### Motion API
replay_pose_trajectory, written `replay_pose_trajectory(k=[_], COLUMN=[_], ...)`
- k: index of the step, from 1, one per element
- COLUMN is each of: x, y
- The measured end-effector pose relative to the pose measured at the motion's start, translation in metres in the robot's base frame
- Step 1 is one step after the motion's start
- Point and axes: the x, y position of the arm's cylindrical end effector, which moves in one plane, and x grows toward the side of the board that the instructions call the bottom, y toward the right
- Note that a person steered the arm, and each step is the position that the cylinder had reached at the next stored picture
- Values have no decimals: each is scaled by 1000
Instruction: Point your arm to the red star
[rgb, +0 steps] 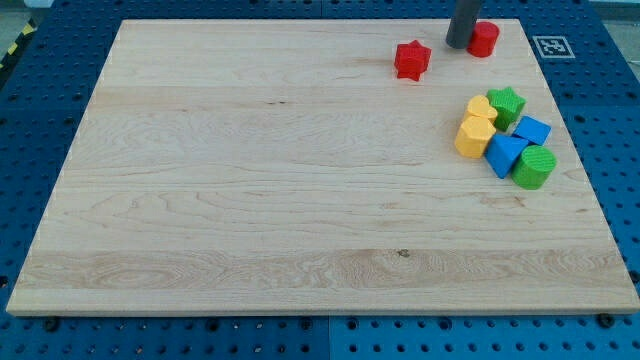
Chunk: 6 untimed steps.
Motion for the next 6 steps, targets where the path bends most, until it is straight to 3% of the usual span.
replay_pose_trajectory(k=[3, 5, 6], x=[-5, 51, 54], y=[-98, -116, -115])
